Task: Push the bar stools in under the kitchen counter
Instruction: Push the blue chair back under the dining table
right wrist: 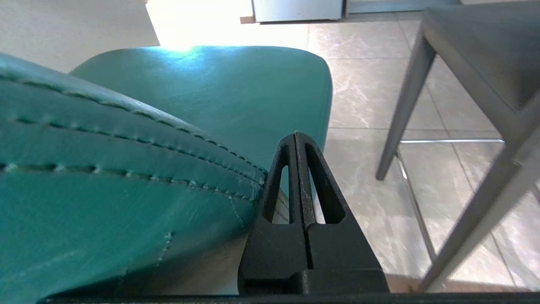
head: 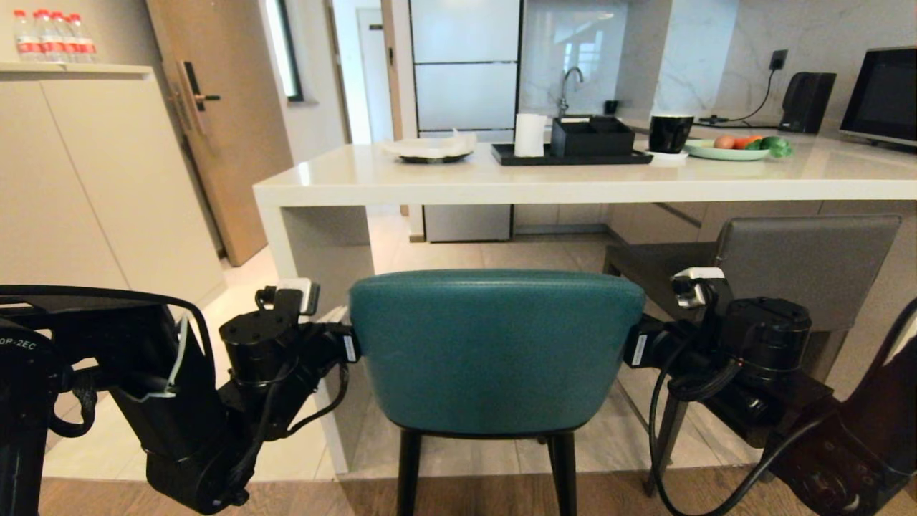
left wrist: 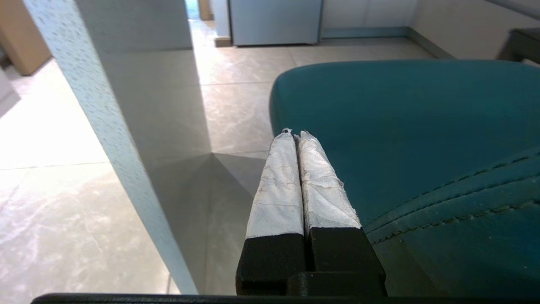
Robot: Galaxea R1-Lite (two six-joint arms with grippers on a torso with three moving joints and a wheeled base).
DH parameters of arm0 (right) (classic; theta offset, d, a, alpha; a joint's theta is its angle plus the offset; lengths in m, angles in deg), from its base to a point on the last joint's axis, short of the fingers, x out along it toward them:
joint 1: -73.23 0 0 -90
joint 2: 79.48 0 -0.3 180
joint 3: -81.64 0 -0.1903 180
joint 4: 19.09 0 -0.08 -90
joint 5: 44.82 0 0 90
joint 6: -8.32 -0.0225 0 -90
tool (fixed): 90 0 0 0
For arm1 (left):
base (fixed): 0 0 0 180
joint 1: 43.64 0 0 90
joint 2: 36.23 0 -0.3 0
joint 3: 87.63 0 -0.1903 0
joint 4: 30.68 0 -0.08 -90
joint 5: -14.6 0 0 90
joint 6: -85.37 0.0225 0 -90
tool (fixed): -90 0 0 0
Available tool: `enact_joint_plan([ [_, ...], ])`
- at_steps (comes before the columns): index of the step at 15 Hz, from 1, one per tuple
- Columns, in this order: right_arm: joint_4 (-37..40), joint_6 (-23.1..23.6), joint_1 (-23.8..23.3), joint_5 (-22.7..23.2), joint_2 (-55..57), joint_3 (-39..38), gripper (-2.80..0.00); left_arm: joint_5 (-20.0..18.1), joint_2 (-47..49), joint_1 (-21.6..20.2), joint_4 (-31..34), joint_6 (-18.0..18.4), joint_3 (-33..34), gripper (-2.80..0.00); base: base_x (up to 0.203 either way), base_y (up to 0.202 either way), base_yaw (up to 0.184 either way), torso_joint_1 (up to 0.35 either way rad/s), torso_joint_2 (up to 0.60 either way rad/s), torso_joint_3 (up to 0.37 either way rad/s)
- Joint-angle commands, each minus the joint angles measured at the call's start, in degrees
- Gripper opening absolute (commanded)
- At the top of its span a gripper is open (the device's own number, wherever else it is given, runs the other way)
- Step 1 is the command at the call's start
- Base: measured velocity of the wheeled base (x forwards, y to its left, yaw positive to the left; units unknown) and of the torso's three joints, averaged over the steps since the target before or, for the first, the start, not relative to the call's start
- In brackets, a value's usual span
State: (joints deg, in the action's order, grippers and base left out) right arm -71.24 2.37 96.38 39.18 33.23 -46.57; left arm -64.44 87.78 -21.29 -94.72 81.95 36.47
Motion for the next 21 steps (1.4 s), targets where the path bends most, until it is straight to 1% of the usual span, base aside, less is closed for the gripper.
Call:
enact_joint_plan([
  [1,-0.3,-0.1,-0.8,1.1,4.1,4.0,-2.80,-0.1,1.6,-0.5,0.8,0.1,-3.0,-2.80,0.000,0.000,0.000,0.000,0.00,0.000],
  [5,2.2,0.9,-5.2,1.7,9.2,11.2,-2.80,-0.1,2.6,-1.8,7.1,0.1,-10.7,-2.80,0.000,0.000,0.000,0.000,0.00,0.000],
  [9,5.9,1.8,-5.6,1.6,11.7,19.3,-2.80,0.1,6.0,-3.1,11.7,0.5,-19.4,-2.80,0.000,0.000,0.000,0.000,0.00,0.000],
  [12,8.7,1.8,-5.6,1.1,15.3,27.1,-2.80,0.2,9.6,-3.7,13.4,1.3,-25.1,-2.80,0.000,0.000,0.000,0.000,0.00,0.000],
  [14,9.7,1.9,-5.7,-0.7,18.4,33.2,-2.80,1.2,12.6,-4.2,14.2,1.4,-29.8,-2.80,0.000,0.000,0.000,0.000,0.00,0.000],
  [17,14.4,1.9,-6.1,-2.0,22.4,42.4,-2.80,1.9,15.9,-4.4,17.9,1.3,-38.4,-2.80,0.000,0.000,0.000,0.000,0.00,0.000],
  [21,19.4,1.9,-6.5,-2.2,28.3,54.8,-2.80,1.8,20.3,-5.6,24.8,1.3,-51.9,-2.80,0.000,0.000,0.000,0.000,0.00,0.000],
])
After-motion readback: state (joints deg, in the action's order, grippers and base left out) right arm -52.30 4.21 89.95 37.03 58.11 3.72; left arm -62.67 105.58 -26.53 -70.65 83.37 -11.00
